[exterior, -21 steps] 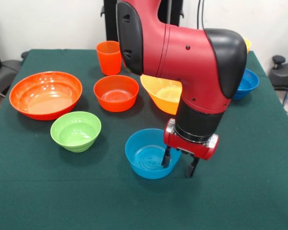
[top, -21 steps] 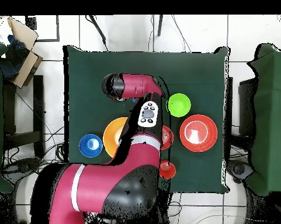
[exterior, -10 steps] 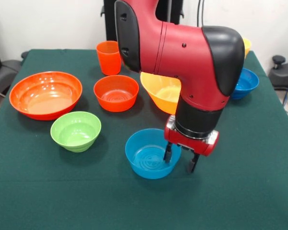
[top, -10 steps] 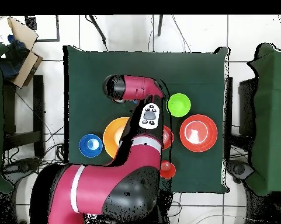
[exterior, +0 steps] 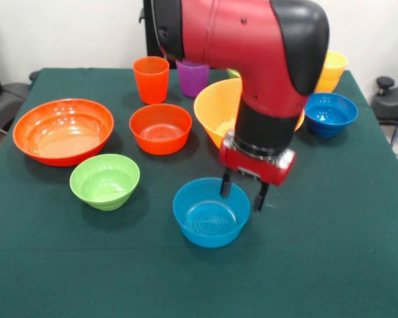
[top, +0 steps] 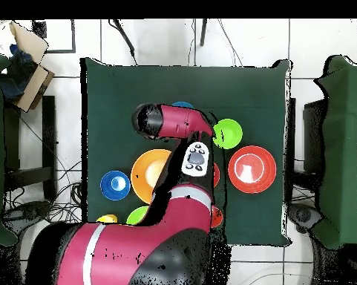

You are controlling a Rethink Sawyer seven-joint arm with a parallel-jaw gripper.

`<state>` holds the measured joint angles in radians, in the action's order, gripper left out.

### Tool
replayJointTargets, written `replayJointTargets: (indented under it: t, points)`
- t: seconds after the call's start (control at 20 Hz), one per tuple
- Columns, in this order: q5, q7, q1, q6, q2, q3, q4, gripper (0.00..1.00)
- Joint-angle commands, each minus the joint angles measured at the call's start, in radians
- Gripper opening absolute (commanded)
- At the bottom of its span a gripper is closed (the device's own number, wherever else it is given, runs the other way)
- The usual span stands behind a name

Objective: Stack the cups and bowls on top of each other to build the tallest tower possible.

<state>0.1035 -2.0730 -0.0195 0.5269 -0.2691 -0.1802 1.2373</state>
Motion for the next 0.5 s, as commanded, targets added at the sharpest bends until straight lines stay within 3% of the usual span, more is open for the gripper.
replayJointTargets:
  t: [0.05,0.2,0.5]
  points:
    - [-0.014,-0.01,-0.052,0.01,-0.172,0.126,0.23,1.0]
    - [-0.026,0.012,-0.082,-0.085,-0.035,0.189,0.14,1.0]
    - [-0.048,0.002,-0.075,-0.105,0.002,0.188,0.11,1.0]
